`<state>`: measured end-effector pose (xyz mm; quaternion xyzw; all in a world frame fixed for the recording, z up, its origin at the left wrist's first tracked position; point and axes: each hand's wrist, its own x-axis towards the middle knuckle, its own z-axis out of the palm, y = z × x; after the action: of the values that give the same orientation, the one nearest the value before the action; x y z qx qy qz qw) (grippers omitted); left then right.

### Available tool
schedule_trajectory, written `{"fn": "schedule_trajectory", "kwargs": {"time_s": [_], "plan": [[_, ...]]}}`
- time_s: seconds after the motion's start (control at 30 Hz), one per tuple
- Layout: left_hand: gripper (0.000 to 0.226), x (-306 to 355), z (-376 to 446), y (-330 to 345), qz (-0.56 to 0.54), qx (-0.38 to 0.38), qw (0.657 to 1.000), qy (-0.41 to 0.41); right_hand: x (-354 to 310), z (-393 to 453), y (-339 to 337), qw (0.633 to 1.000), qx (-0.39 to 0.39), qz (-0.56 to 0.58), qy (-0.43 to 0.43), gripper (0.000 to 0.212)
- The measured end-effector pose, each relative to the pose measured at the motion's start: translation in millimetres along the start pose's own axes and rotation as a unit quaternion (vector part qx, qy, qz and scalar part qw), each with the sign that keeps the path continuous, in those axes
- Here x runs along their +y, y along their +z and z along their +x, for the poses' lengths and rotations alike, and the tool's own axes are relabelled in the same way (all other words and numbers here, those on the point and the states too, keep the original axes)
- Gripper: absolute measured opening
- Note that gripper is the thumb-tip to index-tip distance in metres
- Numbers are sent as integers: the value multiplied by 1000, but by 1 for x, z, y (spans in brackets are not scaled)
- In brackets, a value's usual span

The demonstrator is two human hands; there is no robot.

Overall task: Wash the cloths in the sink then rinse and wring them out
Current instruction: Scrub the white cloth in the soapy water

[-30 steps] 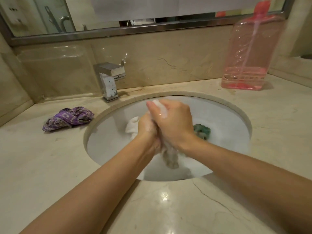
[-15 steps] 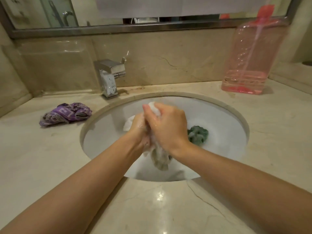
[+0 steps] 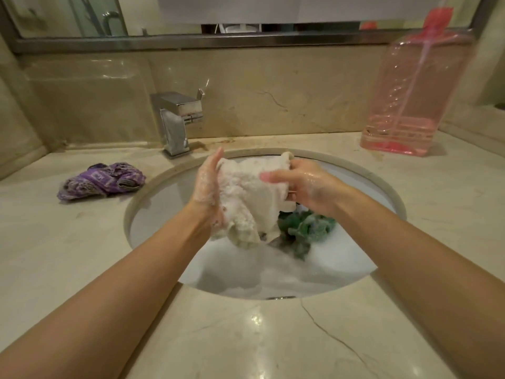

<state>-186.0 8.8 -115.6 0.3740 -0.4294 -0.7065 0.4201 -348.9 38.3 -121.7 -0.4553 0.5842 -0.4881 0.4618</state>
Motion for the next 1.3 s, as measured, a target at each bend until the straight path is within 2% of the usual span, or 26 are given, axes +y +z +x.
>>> {"fn": "schedule_trajectory", "kwargs": {"time_s": [0.07, 0.1, 0.17, 0.2, 0.27, 0.33, 0.37, 0.47, 0.57, 0.6, 0.67, 0.77, 0.87, 0.93, 0.97, 1.03, 1.17, 1.23, 1.3], "plan": [[59, 1, -2, -1, -17, 5, 1000, -8, 2, -3, 1, 986, -40, -160, 16, 68], [57, 2, -1, -2, -16, 9, 1000, -8, 1, -7, 4, 966, -40, -254, 21, 73], [53, 1, 3, -5, 15, 28, 999, 9, 2, -9, 10, 921, 8, -389, -4, 74], [52, 1, 6, -7, 62, 51, 996, 28, 0, -10, 12, 912, 48, -406, -17, 75], [65, 2, 8, -9, 182, 75, 978, 64, -4, -9, 9, 913, 120, -387, -41, 70], [86, 3, 7, -10, 306, 67, 947, 65, -6, -6, 1, 904, 151, -392, -79, 51], [85, 3, 7, -12, 368, 61, 926, 65, -7, -7, -2, 898, 163, -397, -98, 46], [58, 3, 7, -14, 527, 38, 846, 74, -7, -12, -11, 909, 201, -345, -123, 46], [54, 3, 4, -10, 625, 38, 775, 88, -6, -14, -11, 887, 244, -360, -155, 26], [53, 4, 5, -10, 646, 46, 756, 95, -5, -12, -10, 884, 255, -359, -160, 26], [51, 7, 8, -12, 658, 71, 742, 107, -5, -10, -8, 890, 272, -329, -159, 25], [70, 9, 8, -14, 635, 126, 754, 112, -9, -10, -5, 910, 285, -258, -152, 32], [84, 7, 9, -16, 578, 167, 786, 139, -8, -10, -3, 919, 294, -206, -166, 41], [72, 6, 11, -16, 574, 168, 778, 190, -9, -12, -1, 929, 300, -123, -178, 37], [55, 6, 13, -17, 577, 153, 771, 220, -11, -13, 0, 933, 302, -70, -184, 33], [24, 7, 15, -18, 516, 109, 815, 240, -15, -15, 0, 933, 301, 1, -197, 28], [23, 5, 15, -18, 328, 34, 922, 202, -18, -11, 2, 942, 283, 56, -170, 29], [27, 6, 9, -18, 227, -1, 958, 175, -17, -9, 5, 946, 278, 103, -128, 20], [31, 7, 5, -17, 147, -38, 979, 133, -17, -8, 6, 944, 282, 138, -97, 16]]}}
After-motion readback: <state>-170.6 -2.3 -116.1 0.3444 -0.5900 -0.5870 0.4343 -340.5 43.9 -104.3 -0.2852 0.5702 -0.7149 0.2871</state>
